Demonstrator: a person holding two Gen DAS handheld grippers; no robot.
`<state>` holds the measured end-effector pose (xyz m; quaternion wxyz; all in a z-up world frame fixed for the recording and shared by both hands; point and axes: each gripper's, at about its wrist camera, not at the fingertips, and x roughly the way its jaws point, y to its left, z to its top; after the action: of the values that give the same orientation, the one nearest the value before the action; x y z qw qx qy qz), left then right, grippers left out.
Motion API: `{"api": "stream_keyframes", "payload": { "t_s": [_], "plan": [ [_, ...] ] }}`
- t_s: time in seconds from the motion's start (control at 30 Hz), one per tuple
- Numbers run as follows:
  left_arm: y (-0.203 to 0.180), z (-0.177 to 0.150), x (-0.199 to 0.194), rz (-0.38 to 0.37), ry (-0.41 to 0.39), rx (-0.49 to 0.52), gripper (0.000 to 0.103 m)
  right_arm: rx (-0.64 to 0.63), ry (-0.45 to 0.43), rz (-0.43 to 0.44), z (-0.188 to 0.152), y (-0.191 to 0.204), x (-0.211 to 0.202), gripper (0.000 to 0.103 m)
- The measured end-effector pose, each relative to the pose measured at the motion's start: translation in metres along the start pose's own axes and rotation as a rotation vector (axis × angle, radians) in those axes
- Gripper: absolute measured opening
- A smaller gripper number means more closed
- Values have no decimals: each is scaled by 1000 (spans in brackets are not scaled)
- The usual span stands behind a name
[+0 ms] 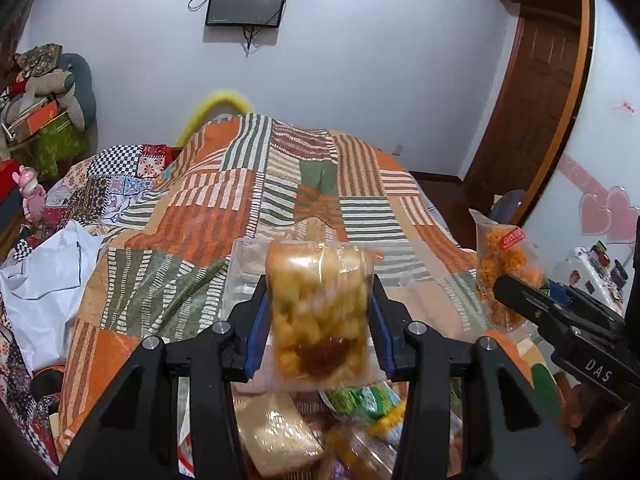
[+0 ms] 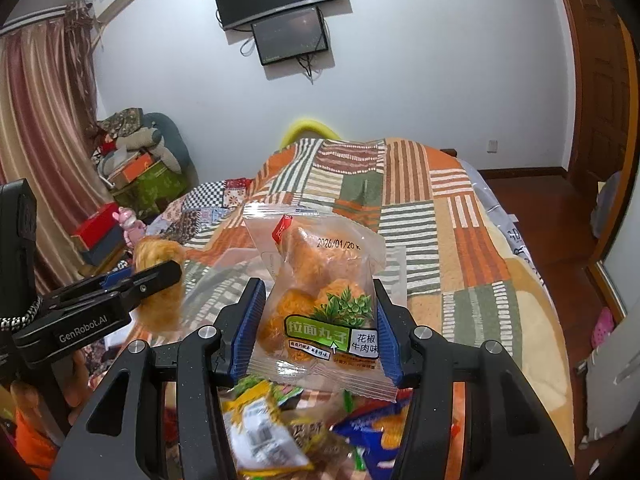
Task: Organize snacks
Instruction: 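Carry both bags into the clear plastic box and open both tools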
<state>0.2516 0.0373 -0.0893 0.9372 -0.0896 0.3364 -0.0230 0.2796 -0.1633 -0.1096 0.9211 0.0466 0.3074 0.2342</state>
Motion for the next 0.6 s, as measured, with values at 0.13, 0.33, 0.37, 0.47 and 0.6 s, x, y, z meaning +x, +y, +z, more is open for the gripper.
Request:
{"api": "stream_keyframes", "payload": {
  "t_s": [0.13,0.33,0.37,0.47,0.6],
  "plan": [
    [2,5,20,2,33,-19,45,7,32,-5,2,-5,16,48],
    [10,6,50,-10,101,-54,45,15,98,-9,5,-10,41,48],
    [11,5,54,-9,112,-61,45,14,110,-10,5,-10,45,48],
    [15,3,63,-10,139,-71,44,8,145,-17,2,-10,54,48],
    [17,2,65,-4,137,-72,45,-5,181,-24,-2,-8,64,48]
  ]
}}
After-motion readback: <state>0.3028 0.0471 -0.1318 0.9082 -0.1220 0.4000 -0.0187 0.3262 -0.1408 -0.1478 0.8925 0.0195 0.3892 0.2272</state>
